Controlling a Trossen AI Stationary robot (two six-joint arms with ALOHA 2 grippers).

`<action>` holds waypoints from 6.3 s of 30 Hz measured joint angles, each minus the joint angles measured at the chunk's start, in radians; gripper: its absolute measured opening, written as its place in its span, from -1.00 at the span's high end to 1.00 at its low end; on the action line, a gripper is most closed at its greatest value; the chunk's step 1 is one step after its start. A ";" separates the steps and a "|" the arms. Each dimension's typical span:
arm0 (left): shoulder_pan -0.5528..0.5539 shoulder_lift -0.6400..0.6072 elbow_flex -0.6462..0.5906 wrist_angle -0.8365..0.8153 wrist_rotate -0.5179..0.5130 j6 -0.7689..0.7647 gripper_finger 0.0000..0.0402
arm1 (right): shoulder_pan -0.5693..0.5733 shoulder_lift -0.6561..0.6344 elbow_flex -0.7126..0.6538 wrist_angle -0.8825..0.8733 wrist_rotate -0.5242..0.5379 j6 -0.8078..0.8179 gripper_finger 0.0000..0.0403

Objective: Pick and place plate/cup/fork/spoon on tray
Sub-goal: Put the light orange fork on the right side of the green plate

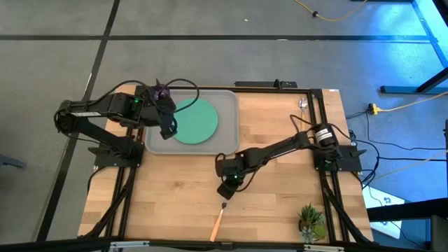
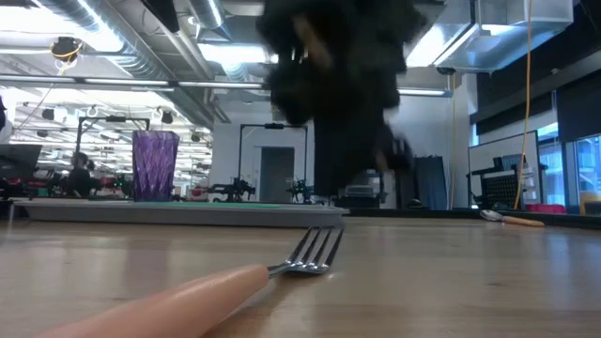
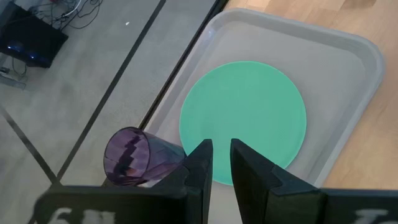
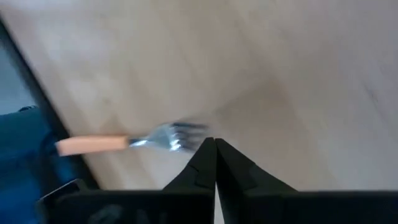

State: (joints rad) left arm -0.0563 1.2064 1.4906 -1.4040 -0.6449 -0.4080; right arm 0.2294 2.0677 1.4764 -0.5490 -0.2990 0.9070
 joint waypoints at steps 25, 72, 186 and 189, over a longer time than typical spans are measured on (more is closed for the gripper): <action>0.000 0.000 0.000 -0.021 0.029 0.058 0.75 | 0.354 0.025 0.328 -0.155 0.427 1.218 0.98; 0.000 0.000 0.000 -0.014 0.029 0.076 0.75 | 0.211 0.243 0.330 -0.313 0.347 0.551 0.95; 0.000 0.000 0.000 0.021 0.029 0.156 0.75 | 0.172 0.127 0.256 -0.489 0.200 1.547 0.61; 0.000 0.000 0.000 0.021 0.029 0.156 0.75 | 0.173 0.127 0.256 -0.493 0.207 1.550 0.61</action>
State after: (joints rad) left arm -0.0563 1.2060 1.4906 -1.3830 -0.6155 -0.2516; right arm 0.4026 2.1948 1.7321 -1.0424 -0.0924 2.4565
